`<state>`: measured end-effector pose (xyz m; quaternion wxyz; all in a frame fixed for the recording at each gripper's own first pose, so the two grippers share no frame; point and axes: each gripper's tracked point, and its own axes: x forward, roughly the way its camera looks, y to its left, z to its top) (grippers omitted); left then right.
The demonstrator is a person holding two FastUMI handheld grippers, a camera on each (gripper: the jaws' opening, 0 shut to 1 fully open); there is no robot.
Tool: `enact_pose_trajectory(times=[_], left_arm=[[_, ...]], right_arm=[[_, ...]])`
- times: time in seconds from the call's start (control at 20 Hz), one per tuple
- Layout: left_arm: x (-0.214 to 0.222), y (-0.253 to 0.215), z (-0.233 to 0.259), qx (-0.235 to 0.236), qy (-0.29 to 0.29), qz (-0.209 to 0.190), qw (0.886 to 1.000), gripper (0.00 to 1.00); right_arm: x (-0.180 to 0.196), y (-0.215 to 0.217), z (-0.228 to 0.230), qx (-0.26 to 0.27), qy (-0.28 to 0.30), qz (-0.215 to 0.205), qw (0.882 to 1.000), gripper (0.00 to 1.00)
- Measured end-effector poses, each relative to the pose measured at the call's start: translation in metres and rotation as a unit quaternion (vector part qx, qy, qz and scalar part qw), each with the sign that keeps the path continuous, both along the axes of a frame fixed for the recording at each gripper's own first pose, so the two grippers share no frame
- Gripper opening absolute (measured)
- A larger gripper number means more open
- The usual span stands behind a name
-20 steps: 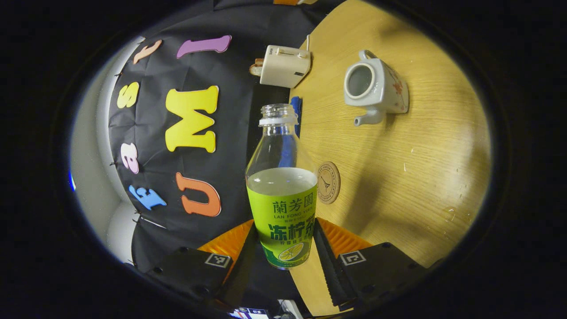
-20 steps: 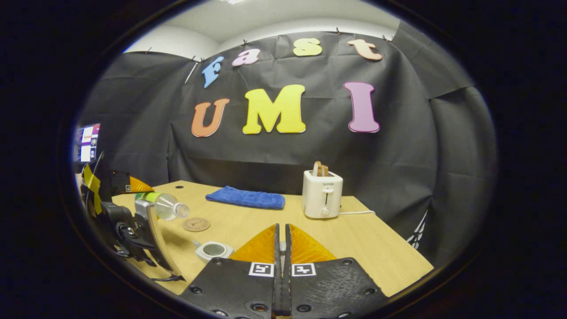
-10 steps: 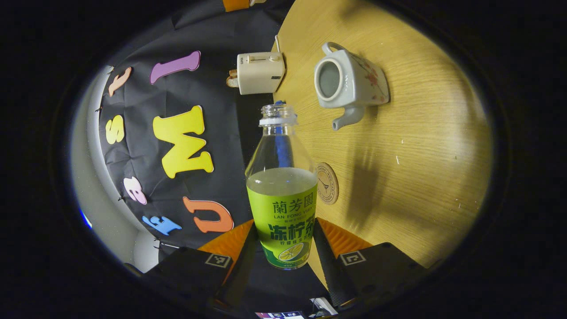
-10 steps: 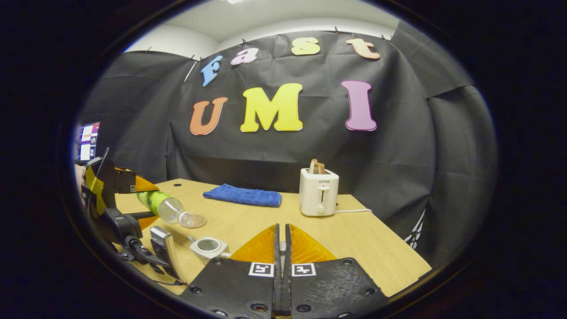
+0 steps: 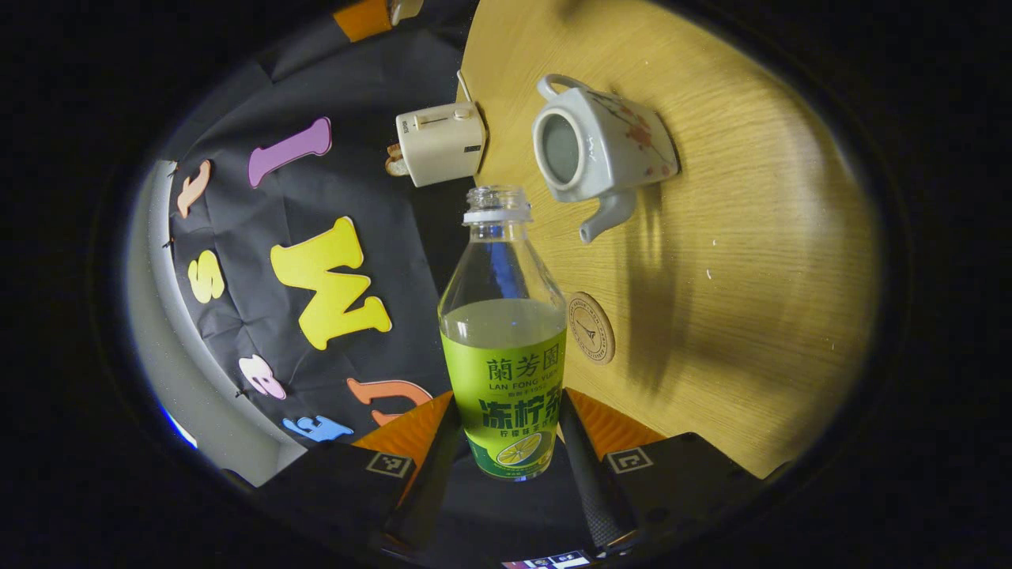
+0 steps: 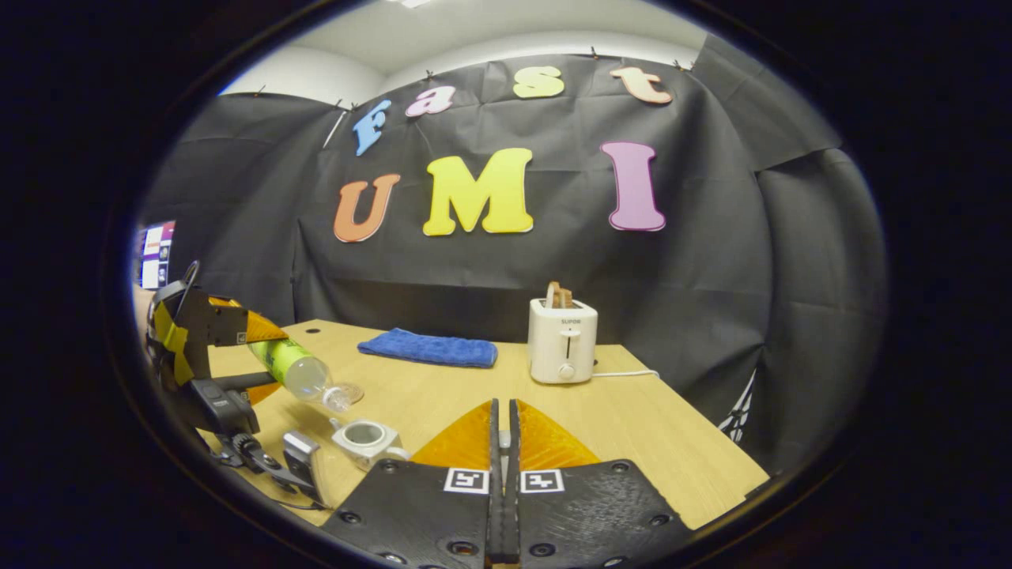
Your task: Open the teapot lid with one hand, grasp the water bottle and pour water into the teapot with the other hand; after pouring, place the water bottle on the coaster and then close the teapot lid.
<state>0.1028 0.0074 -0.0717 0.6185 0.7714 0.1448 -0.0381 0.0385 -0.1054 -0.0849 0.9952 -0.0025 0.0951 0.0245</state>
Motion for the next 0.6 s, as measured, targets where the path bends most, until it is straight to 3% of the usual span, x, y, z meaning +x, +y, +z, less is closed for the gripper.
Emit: enact_pose_trajectory(times=[0.6], left_arm=[[0.001, -0.015, 0.023, 0.066, -0.024, -0.027, 0.997, 0.74]], right_arm=[[-0.001, -0.003, -0.001, 0.006, 0.000, -0.002, 1.000, 0.00]])
